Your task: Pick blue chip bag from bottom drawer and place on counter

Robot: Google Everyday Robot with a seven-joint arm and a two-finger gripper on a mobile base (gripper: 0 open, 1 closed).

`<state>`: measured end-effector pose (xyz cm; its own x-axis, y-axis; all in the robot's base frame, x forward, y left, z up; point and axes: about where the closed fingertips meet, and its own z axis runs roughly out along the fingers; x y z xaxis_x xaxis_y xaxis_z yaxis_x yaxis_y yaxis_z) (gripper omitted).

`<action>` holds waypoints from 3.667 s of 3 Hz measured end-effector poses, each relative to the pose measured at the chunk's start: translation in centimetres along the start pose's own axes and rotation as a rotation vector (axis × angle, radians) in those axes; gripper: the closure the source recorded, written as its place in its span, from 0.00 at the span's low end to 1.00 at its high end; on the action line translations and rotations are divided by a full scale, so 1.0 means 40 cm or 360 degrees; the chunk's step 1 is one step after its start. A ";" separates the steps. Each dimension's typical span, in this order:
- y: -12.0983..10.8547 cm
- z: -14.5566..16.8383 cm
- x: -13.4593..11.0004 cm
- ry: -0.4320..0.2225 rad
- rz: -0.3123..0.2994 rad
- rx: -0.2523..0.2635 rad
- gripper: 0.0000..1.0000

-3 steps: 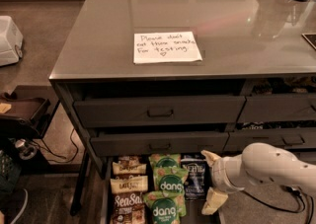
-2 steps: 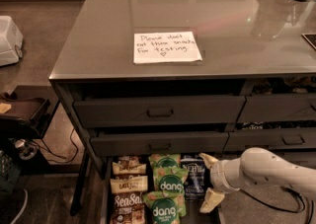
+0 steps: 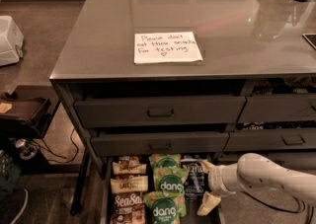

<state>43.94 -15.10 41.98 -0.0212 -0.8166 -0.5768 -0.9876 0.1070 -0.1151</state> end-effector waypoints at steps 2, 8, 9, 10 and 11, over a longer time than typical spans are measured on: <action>-0.007 0.099 0.050 0.0102 -0.0348 0.0053 0.00; -0.174 0.511 0.381 0.0024 -0.0117 0.0028 0.00; -0.179 0.548 0.422 0.0003 -0.0115 0.0062 0.00; -0.197 0.570 0.454 -0.0034 -0.0153 0.0138 0.00; -0.220 0.589 0.469 -0.0049 -0.0212 0.0190 0.00</action>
Offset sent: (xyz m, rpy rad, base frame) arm 0.0251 0.0076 -0.0953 -0.1796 -0.2748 0.2883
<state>55.88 -17.99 13.12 0.1149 -0.8103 -0.5746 -0.9558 0.0674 -0.2861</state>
